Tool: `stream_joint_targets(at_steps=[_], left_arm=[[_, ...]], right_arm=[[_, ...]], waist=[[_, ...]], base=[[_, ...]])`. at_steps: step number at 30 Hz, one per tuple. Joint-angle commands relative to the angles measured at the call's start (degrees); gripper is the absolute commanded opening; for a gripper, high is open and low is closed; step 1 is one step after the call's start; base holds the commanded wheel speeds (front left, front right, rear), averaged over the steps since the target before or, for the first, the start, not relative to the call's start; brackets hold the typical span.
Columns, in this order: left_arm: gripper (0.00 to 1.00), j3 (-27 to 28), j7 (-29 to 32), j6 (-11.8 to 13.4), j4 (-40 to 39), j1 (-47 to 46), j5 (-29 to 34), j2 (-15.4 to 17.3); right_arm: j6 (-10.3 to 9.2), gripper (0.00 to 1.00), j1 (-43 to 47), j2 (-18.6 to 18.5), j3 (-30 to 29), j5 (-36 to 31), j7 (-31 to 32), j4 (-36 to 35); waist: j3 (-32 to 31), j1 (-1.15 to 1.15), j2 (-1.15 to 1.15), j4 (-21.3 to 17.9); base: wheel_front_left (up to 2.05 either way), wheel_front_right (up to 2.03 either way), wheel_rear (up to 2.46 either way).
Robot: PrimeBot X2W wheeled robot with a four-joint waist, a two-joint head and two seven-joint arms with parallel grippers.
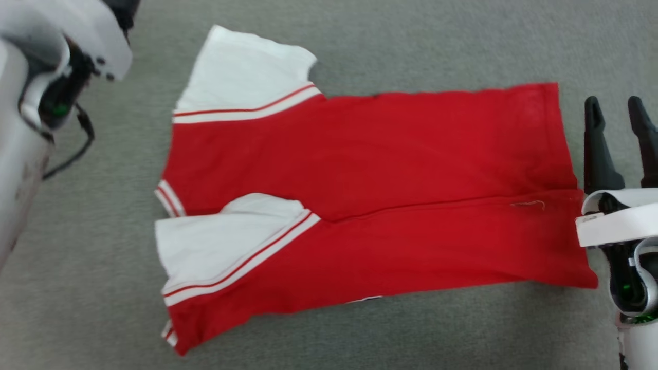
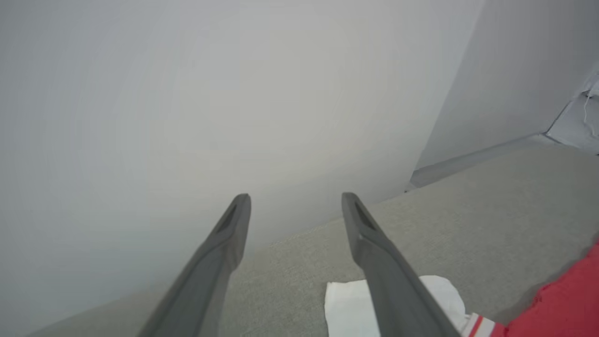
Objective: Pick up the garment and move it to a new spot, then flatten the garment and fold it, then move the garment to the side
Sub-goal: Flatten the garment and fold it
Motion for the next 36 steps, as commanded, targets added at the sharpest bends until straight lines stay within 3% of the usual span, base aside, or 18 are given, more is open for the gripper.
stream_joint_targets(at_steps=[1,6,13,24,25,26,28,29,32,36], left_arm=[[1.0,-0.77,1.11,-0.44,1.79,-1.48,-0.27,-0.69],[1.0,-5.83,14.08,-1.01,10.84,-7.42,-4.36,-3.31],[1.0,-12.53,32.19,-1.01,16.16,-11.3,-10.66,-2.77],[1.0,-17.82,38.38,-1.03,17.0,-12.19,-15.53,-3.66],[0.87,-18.29,38.48,-1.03,17.03,-12.35,-15.66,-3.55],[0.63,-18.74,38.4,-1.03,17.12,-12.42,-15.72,-3.39],[0.26,-19.38,38.08,-1.03,17.23,-12.43,-16.32,-3.11],[0.0,-19.55,37.93,-1.03,17.25,-12.54,-16.71,-3.02],[0.0,-20.24,37.57,-1.03,16.93,-12.55,-17.94,-2.84],[0.0,-21.08,36.54,-1.04,16.65,-12.97,-19.12,-2.44]], right_arm=[[-0.04,1.0,-0.82,0.34,0.35,0.09,-0.46,0.2],[-0.04,1.0,-1.04,0.96,1.18,0.43,-1.48,0.56],[-0.04,1.0,-1.1,1.01,2.57,1.3,-1.27,1.43],[-0.04,1.0,-2.46,0.55,4.22,2.07,-1.96,2.18],[-0.04,1.0,-2.51,0.46,4.25,2.2,-1.98,2.27],[-0.04,1.0,-2.57,0.39,4.29,2.32,-1.95,2.3],[-0.04,1.0,-2.78,0.2,4.47,2.32,-1.71,2.3],[-0.04,1.0,-2.98,-0.01,4.79,2.23,-1.43,2.18],[-0.04,1.0,-3.98,-1.39,6.46,2.03,0.72,1.79],[-0.04,1.0,-7.6,-5.39,11.77,3.03,10.47,2.6]], waist=[[4.01,0.0,0.0,-3.97],[5.45,0.0,0.0,-5.41],[6.16,0.0,0.0,-6.36],[7.86,0.0,0.0,-7.73],[7.92,0.0,0.0,-7.79],[7.99,0.0,0.0,-7.85],[8.03,0.0,0.0,-7.97],[8.04,0.0,0.0,-8.01],[8.0,0.0,0.0,-7.97],[7.78,0.0,0.0,-7.69]], base=[[0.0,0.0,0.0],[0.0,0.0,0.0],[0.0,0.0,0.0],[0.0,0.0,0.0],[0.0,0.0,0.0],[0.0,0.0,0.0],[0.0,0.0,0.0],[0.0,0.0,0.0],[0.0,0.0,0.0],[0.0,0.0,0.0]])
